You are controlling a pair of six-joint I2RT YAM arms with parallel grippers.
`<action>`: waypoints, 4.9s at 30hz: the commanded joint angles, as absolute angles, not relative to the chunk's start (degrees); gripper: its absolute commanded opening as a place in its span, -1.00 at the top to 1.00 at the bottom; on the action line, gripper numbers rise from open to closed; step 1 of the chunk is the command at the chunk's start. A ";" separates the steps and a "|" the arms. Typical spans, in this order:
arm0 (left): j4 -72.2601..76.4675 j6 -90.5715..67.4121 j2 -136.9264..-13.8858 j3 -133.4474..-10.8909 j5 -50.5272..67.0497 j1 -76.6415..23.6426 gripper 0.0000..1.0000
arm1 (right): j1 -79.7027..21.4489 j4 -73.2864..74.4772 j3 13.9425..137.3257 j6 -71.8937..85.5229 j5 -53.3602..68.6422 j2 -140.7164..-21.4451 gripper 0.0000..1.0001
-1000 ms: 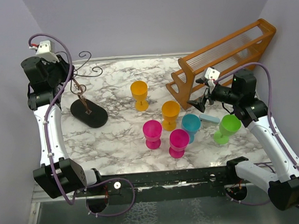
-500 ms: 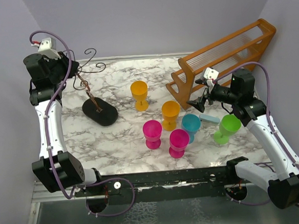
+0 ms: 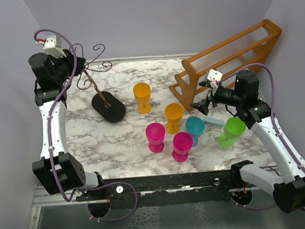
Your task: Place the wine glass upside down on the wine glass rack
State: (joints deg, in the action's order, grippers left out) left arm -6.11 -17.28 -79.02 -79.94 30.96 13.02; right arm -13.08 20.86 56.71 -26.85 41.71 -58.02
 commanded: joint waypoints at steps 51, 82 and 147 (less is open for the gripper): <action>-4.13 -5.96 -72.86 -75.87 36.25 4.92 0.19 | -13.41 30.64 57.07 -34.77 31.09 -56.21 -0.99; -11.58 -0.21 -69.37 -80.96 28.16 4.92 -0.73 | -22.27 49.58 62.12 -35.28 20.94 -68.48 -0.20; -7.47 -28.05 -77.16 -94.05 46.57 -0.45 -0.95 | -22.95 34.36 110.51 -19.98 34.87 -74.88 0.98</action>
